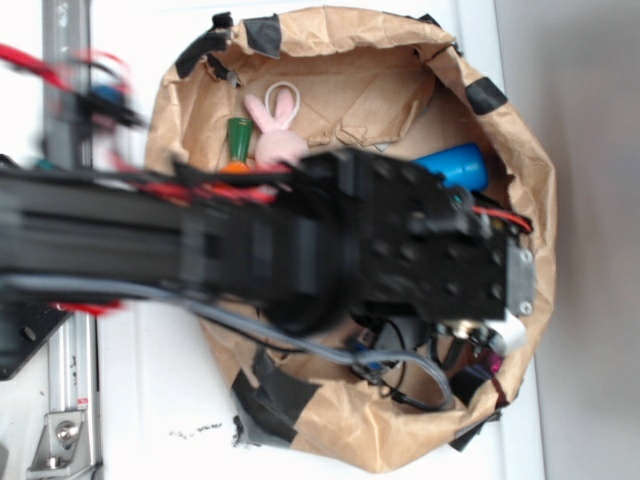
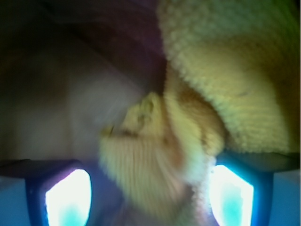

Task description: Grab the yellow cloth.

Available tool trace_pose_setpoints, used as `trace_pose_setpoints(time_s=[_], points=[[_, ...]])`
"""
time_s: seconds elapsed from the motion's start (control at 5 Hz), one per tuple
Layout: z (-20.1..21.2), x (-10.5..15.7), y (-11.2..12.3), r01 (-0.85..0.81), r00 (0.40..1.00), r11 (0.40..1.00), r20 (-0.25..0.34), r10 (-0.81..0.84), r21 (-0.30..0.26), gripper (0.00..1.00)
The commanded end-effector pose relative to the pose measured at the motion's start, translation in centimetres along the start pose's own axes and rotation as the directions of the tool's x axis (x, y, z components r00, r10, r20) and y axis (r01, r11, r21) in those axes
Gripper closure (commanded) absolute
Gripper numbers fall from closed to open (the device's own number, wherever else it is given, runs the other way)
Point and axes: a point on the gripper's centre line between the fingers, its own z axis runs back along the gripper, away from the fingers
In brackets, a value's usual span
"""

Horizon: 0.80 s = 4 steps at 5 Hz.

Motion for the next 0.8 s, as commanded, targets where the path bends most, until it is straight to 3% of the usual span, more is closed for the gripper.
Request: trace_pose_setpoints(time_s=[0.0,0.2,0.4,0.6], points=[[2.0,0.0,-0.1,-0.085,0.994,0.996,0.077,0.084,0.013,1.0],[2.1,0.0,1.3,-0.139,0.989,0.99,0.059,0.138,0.017,1.0],[3.3,-0.3,2.4,-0.204,0.979,0.977,0.042,0.201,0.059,1.0],[5.6,-1.5,2.8,-0.436,0.899,0.897,0.08,0.43,0.076,1.0]])
